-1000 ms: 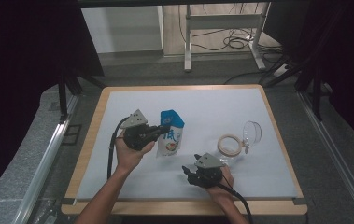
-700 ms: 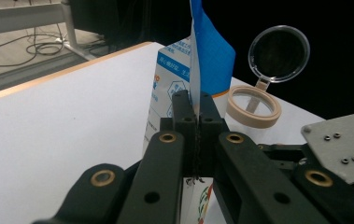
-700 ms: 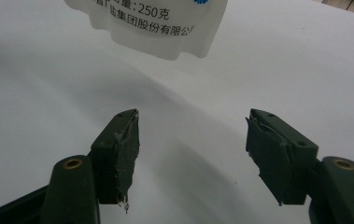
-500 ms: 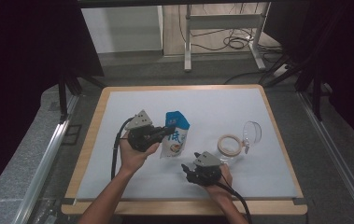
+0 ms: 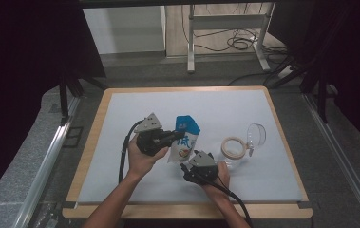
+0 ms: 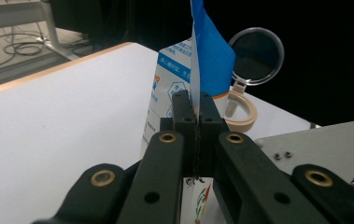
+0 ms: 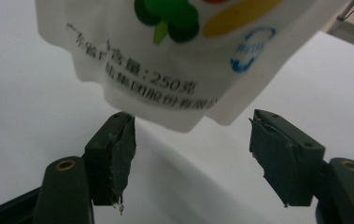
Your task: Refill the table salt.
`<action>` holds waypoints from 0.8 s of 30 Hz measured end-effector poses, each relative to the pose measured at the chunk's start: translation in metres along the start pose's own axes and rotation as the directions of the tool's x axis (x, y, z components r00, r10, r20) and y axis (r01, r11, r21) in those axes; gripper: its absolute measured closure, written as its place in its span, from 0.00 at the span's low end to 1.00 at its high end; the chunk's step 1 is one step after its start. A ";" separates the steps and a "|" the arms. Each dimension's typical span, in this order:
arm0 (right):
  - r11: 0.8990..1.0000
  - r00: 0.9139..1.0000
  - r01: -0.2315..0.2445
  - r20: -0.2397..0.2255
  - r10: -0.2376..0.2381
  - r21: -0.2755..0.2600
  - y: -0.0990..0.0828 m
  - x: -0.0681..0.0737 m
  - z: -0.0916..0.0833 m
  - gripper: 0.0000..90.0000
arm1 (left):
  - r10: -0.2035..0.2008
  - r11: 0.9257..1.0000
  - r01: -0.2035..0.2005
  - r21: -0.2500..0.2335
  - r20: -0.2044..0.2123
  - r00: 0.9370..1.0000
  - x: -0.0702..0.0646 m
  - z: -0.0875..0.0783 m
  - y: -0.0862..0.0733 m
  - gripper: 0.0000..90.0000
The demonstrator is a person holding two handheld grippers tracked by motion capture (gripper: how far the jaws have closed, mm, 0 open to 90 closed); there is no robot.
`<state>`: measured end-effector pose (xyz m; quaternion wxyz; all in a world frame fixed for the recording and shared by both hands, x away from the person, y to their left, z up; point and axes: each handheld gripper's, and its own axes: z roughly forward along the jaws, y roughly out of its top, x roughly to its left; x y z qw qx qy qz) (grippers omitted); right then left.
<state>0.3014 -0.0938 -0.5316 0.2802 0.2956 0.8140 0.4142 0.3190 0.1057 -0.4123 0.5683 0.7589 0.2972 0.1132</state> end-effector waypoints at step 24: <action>0.998 0.999 -0.034 -0.044 0.032 -0.052 -0.007 -0.006 -0.014 0.44 | 0.010 0.999 -0.012 0.031 0.056 0.998 -0.018 0.028 0.014 1.00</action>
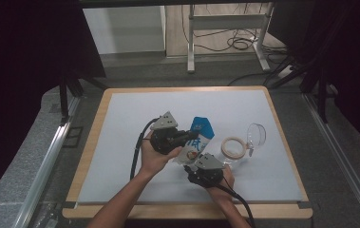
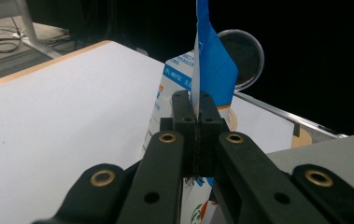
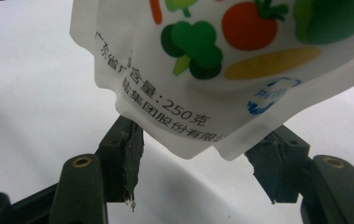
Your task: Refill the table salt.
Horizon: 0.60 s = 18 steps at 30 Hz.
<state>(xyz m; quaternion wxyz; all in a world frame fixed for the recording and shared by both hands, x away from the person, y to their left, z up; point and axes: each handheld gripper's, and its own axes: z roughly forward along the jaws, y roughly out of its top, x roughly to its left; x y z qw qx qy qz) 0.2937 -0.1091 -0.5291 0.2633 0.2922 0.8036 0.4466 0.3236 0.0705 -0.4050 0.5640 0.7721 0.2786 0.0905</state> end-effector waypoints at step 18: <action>1.000 1.000 -0.013 -0.003 0.013 -0.028 -0.003 0.000 -0.006 0.47 | -0.009 1.000 0.009 -0.016 0.019 1.000 -0.003 -0.004 0.001 1.00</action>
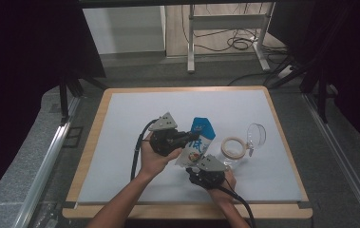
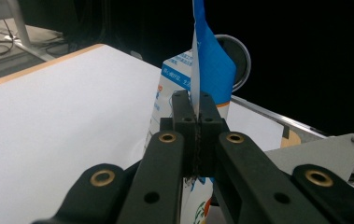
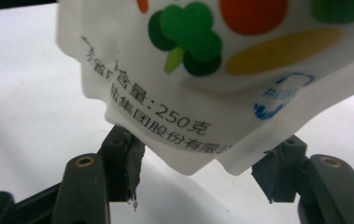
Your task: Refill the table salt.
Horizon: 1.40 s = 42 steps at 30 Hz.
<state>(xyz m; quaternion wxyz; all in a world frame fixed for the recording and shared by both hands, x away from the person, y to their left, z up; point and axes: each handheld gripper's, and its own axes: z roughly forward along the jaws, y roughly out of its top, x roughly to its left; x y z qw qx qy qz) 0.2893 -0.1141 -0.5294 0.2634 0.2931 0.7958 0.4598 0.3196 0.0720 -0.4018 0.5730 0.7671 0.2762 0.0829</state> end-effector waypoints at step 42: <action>0.988 0.986 -0.143 -0.087 0.139 -0.048 -0.007 -0.012 -0.022 0.26 | 0.005 1.000 -0.005 0.021 -0.006 1.000 -0.010 0.008 0.007 1.00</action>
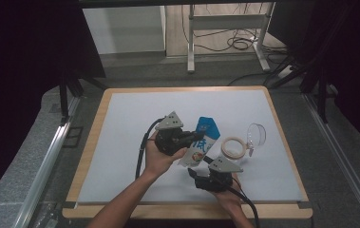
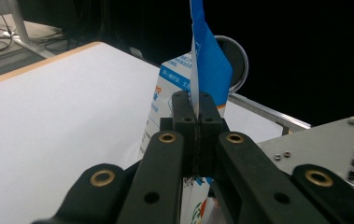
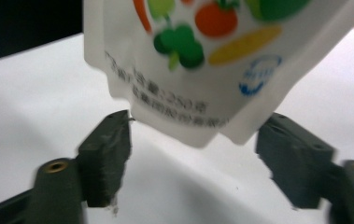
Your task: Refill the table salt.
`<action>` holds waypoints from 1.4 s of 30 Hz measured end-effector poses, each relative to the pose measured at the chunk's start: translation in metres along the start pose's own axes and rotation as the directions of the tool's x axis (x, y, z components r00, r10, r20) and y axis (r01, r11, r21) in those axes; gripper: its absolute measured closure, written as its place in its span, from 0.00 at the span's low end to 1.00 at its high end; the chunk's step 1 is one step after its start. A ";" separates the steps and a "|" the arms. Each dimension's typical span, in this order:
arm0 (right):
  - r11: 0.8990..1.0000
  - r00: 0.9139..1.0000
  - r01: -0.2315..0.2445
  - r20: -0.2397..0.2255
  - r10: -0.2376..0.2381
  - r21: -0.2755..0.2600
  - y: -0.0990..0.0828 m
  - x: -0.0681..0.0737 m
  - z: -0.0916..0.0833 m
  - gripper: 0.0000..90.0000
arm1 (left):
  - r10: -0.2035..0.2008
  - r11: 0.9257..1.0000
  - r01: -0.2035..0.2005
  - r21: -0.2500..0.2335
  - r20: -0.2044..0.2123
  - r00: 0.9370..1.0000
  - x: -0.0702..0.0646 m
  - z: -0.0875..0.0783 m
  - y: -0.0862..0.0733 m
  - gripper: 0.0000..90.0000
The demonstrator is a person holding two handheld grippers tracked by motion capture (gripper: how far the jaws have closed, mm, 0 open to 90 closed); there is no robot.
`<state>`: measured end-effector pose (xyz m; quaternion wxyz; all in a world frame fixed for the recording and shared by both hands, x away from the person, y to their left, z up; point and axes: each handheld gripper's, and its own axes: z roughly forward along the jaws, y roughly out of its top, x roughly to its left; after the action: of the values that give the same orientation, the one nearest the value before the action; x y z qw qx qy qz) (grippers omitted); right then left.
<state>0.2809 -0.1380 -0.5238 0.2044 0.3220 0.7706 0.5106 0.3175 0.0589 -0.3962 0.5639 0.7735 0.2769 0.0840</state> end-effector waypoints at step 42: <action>0.997 0.994 0.031 0.098 -0.038 0.077 0.002 0.009 0.002 0.14 | 0.008 1.000 -0.008 0.022 -0.003 1.000 -0.010 0.019 0.000 1.00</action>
<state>0.2760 -0.1298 -0.5220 0.2389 0.3412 0.7837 0.4608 0.3177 0.0382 -0.4015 0.5546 0.7806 0.2756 0.0845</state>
